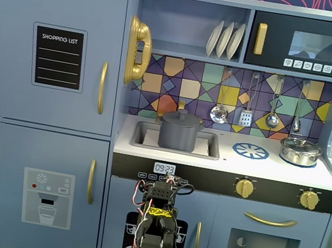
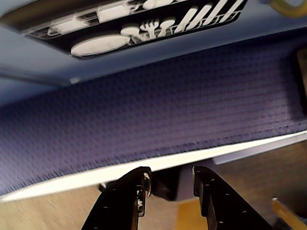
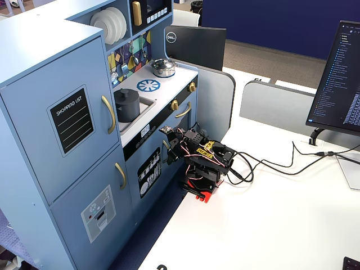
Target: Pick up the lid from the counter and put it on the gray recipient
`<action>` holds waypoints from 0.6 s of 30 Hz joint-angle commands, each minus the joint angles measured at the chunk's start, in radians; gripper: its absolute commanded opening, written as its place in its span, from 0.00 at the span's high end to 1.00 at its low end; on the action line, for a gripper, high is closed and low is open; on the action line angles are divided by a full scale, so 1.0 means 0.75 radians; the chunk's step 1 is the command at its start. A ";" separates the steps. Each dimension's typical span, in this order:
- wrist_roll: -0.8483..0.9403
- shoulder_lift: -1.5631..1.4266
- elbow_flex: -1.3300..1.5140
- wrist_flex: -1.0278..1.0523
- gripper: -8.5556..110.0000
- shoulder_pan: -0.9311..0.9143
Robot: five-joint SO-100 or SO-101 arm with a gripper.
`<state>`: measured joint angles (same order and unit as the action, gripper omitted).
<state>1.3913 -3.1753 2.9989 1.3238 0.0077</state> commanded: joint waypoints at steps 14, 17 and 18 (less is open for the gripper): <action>0.160 -0.004 0.004 0.274 0.88 0.018; 0.160 -0.004 0.004 0.274 0.88 0.018; 0.160 -0.004 0.004 0.274 0.88 0.018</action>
<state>1.5064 -3.1876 3.0005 1.3484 0.0184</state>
